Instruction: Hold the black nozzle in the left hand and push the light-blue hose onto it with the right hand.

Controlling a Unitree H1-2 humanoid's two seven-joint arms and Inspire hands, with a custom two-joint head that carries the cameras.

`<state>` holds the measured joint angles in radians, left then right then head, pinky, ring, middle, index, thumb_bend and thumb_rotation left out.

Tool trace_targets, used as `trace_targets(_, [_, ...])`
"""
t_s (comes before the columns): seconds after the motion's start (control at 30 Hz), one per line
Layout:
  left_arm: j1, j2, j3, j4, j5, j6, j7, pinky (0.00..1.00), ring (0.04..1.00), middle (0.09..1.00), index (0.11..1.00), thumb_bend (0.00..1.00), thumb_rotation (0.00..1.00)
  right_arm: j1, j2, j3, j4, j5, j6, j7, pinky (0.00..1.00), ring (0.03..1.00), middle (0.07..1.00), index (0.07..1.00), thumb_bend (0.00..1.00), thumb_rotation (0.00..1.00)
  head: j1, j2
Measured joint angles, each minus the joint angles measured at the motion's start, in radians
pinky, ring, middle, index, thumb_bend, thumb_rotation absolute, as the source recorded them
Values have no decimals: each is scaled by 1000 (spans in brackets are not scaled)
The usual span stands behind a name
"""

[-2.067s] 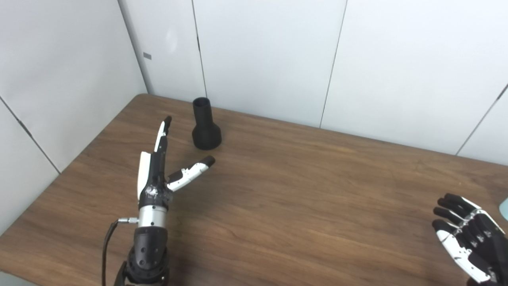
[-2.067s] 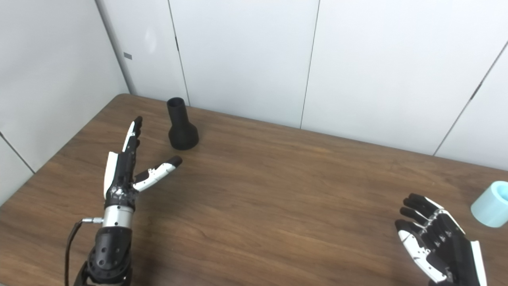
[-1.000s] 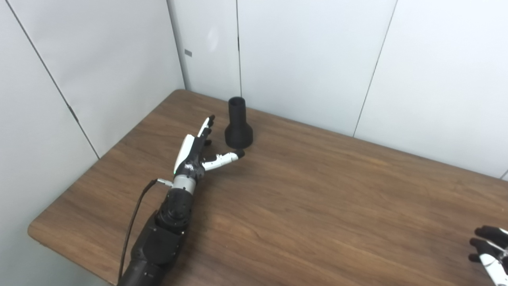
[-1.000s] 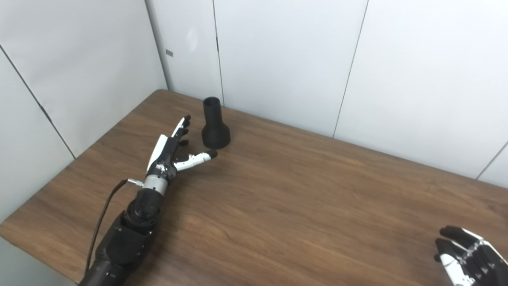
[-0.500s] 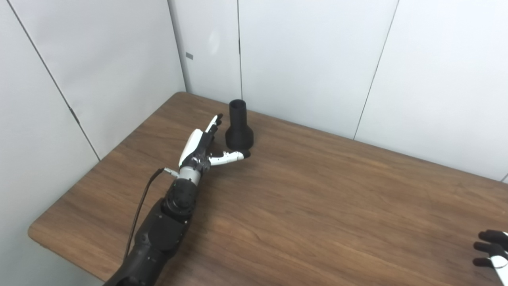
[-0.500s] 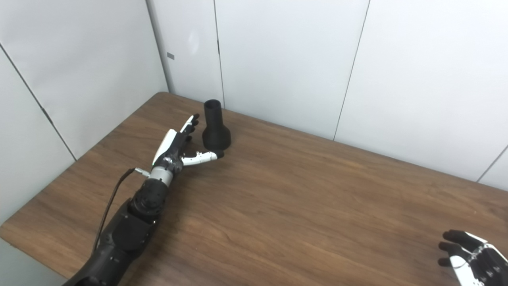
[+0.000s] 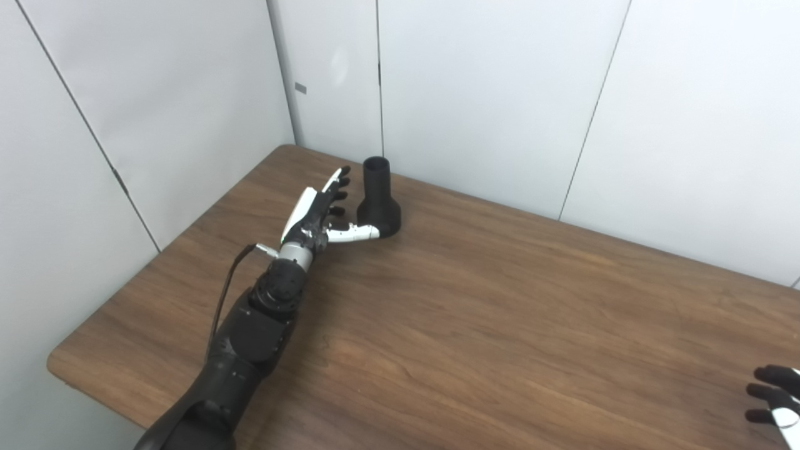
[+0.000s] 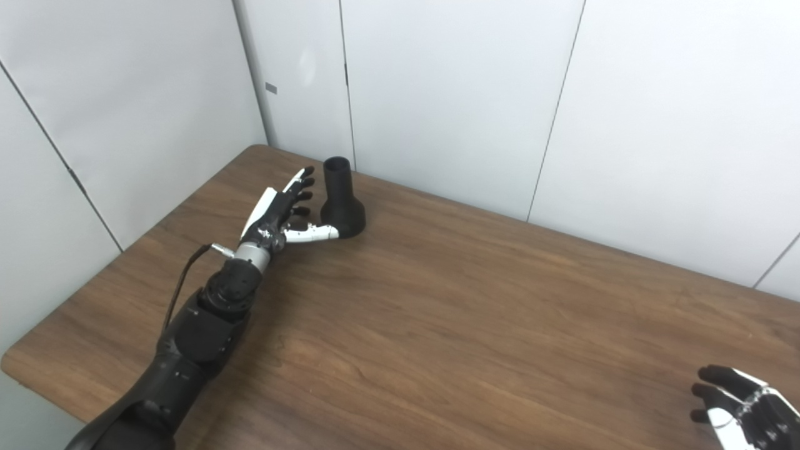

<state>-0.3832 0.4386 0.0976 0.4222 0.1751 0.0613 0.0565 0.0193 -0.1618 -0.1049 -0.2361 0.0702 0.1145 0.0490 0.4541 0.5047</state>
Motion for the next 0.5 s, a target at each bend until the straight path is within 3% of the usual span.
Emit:
trace_targets(0.03, [-4, 1, -10, 6, 9, 0, 7, 783, 889, 941, 976, 1000, 233, 1, 0, -1, 0, 1, -2, 0, 510, 649, 676, 632, 210, 198, 0, 0])
trace_targets(0.1, [-12, 6, -31, 16, 35, 0, 15, 784, 889, 941, 977, 1000, 239, 3, 0, -1, 0, 0, -7, 0, 509, 645, 672, 630, 197, 155, -3, 0])
trace_targets(0.37, [-30, 30, -105, 29, 130, 6, 24, 817, 901, 890, 939, 1000, 283, 16, 1, -4, -14, 6, -7, 6, 516, 659, 682, 637, 169, 85, -9, 2])
trace_targets(0.5, [-39, 32, -151, 27, 193, 37, 28, 922, 949, 890, 926, 1000, 244, 17, 2, -5, -36, 7, -6, 6, 511, 654, 677, 633, 175, 66, -12, 5])
